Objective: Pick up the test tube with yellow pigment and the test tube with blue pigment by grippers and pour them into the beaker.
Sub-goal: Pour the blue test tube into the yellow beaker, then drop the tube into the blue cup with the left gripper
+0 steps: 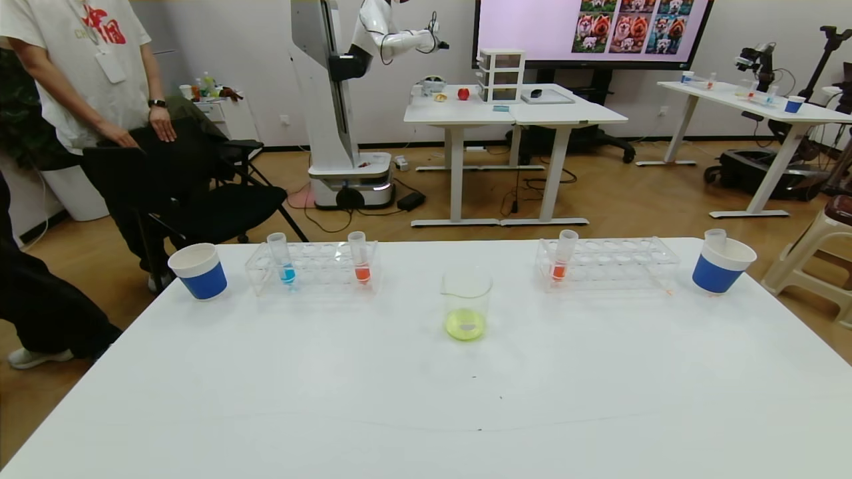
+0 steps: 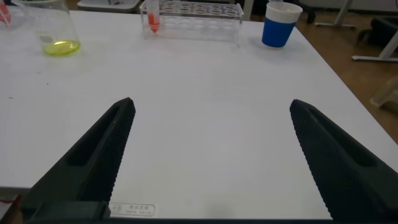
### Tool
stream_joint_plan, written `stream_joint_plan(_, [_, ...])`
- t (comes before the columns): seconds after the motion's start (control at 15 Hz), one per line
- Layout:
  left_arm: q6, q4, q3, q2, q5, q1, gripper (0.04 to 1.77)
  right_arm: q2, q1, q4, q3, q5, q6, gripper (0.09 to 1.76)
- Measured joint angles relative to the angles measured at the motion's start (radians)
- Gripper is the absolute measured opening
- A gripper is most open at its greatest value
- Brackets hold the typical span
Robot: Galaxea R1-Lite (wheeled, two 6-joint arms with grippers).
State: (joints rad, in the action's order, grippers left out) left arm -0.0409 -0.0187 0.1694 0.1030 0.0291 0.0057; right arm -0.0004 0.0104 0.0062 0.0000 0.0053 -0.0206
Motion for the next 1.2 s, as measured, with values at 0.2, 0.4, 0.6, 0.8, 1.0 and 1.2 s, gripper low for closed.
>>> stream_joint_plan(0.2, [0.004, -0.105, 0.152, 0.221, 0.004, -0.002, 1.75, 0.0, 0.0, 0.0, 0.0, 0.0, 0.0, 1.74])
stream_joint_plan(0.4, [0.004, -0.309, 0.26, 0.507, 0.005, 0.001, 1.75, 0.0, 0.0, 0.0, 0.0, 0.0, 0.0, 1.74])
stream_joint_plan(0.6, [0.005, -0.536, 0.321, 0.804, 0.005, 0.005, 1.75, 0.0, 0.0, 0.0, 0.0, 0.0, 0.0, 1.74])
stream_joint_plan(0.8, [0.004, -0.759, 0.344, 1.077, 0.001, 0.001, 1.75, 0.0, 0.0, 0.0, 0.0, 0.0, 0.0, 1.74])
stream_joint_plan(1.0, [0.027, -0.985, 0.349, 1.323, -0.005, -0.019, 1.75, 0.0, 0.0, 0.0, 0.0, 0.0, 0.0, 1.74])
stream_joint_plan(1.2, [0.074, -1.129, 0.335, 1.506, -0.044, -0.047, 1.75, 0.0, 0.0, 0.0, 0.0, 0.0, 0.0, 1.74])
